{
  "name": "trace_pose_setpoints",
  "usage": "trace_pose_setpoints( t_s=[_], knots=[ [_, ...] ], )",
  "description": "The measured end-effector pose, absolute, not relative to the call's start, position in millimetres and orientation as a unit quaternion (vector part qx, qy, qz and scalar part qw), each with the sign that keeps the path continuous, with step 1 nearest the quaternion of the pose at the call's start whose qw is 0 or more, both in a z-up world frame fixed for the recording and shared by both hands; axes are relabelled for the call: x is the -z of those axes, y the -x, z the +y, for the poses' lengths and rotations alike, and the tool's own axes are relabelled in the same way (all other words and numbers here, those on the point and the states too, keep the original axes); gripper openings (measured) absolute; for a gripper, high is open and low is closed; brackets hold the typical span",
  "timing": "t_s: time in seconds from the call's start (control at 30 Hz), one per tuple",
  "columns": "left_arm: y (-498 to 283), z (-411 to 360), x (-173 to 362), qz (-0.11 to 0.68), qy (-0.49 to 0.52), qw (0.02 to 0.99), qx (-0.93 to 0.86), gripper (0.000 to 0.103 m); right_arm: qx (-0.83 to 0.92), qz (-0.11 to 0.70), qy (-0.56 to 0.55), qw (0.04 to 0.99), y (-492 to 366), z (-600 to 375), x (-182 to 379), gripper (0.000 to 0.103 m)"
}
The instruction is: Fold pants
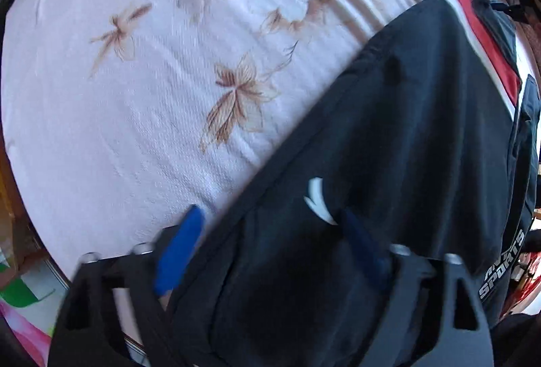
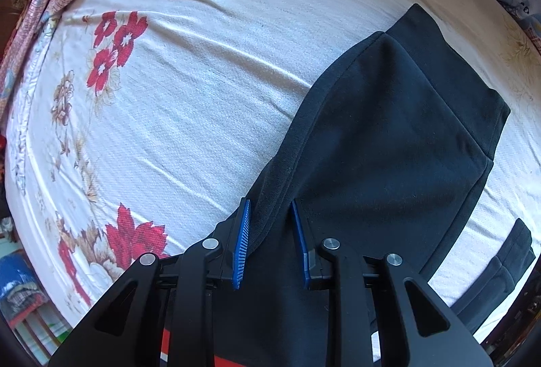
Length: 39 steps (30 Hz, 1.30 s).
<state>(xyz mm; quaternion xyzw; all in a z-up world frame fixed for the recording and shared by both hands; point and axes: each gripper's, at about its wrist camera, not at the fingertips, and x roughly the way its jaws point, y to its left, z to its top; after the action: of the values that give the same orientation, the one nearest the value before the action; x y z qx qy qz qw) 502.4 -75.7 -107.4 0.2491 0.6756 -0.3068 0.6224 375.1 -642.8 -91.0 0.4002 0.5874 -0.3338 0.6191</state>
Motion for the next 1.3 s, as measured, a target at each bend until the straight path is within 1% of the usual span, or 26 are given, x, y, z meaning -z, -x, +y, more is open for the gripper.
trace_pose_setpoints(
  t_s=[0.03, 0.07, 0.1, 0.13, 0.2, 0.27, 0.47, 0.67, 0.73, 0.8, 0.9, 0.97, 1.1, 1.23, 1.3],
  knots=[
    [-503.1, -74.6, 105.8, 0.686, -0.230, 0.618, 0.308, 0.046, 0.333, 0.586, -0.401, 0.620, -380.2, -640.0, 93.6, 0.022],
    [-504.8, -73.2, 104.2, 0.695, -0.217, 0.616, 0.300, 0.033, 0.331, 0.585, -0.403, 0.622, -383.0, -638.0, 95.7, 0.020],
    [-506.6, -71.4, 103.5, 0.702, -0.208, 0.613, 0.299, 0.026, 0.327, 0.582, -0.406, 0.624, -389.6, -634.2, 99.5, 0.017],
    [-507.3, -70.6, 103.4, 0.706, -0.203, 0.611, 0.293, 0.025, 0.324, 0.578, -0.412, 0.625, -388.9, -634.4, 100.4, 0.016],
    [-503.6, -72.1, 101.5, 0.707, -0.209, 0.613, 0.285, 0.015, 0.312, 0.570, -0.422, 0.632, -383.1, -636.8, 100.7, 0.011],
    [-497.3, -73.5, 95.6, 0.697, -0.223, 0.620, 0.284, 0.012, 0.301, 0.564, -0.430, 0.637, -379.3, -637.4, 99.5, 0.009],
    [-485.9, -71.7, 74.7, 0.671, -0.222, 0.650, 0.279, 0.010, 0.266, 0.547, -0.441, 0.660, -361.6, -640.8, 83.3, 0.006],
    [-447.9, -61.4, 18.8, 0.620, -0.226, 0.694, 0.288, 0.010, 0.225, 0.521, -0.426, 0.704, -337.9, -634.9, 37.7, 0.006],
    [-425.6, -51.4, -1.1, 0.602, -0.225, 0.708, 0.293, 0.010, 0.206, 0.507, -0.418, 0.725, -319.9, -630.4, 15.2, 0.006],
    [-387.3, -43.8, -22.2, 0.574, -0.236, 0.724, 0.301, 0.010, 0.196, 0.499, -0.406, 0.740, -304.9, -625.7, -0.5, 0.006],
    [-339.3, -32.7, -58.0, 0.544, -0.241, 0.737, 0.320, 0.010, 0.176, 0.476, -0.411, 0.757, -259.6, -619.9, -23.0, 0.006],
    [-296.0, -24.3, -67.5, 0.527, -0.249, 0.743, 0.329, 0.010, 0.171, 0.462, -0.414, 0.765, -221.1, -616.2, -31.8, 0.006],
    [-241.9, -13.1, -64.2, 0.522, -0.244, 0.745, 0.336, 0.010, 0.177, 0.447, -0.408, 0.776, -151.7, -604.8, -31.4, 0.006],
    [-190.8, 2.0, -40.7, 0.543, -0.243, 0.728, 0.342, 0.010, 0.181, 0.446, -0.409, 0.775, -87.1, -588.7, -7.8, 0.006],
    [-170.5, 4.8, -18.5, 0.559, -0.249, 0.715, 0.338, 0.010, 0.181, 0.446, -0.418, 0.771, -60.0, -580.0, 12.8, 0.006]
  ],
)
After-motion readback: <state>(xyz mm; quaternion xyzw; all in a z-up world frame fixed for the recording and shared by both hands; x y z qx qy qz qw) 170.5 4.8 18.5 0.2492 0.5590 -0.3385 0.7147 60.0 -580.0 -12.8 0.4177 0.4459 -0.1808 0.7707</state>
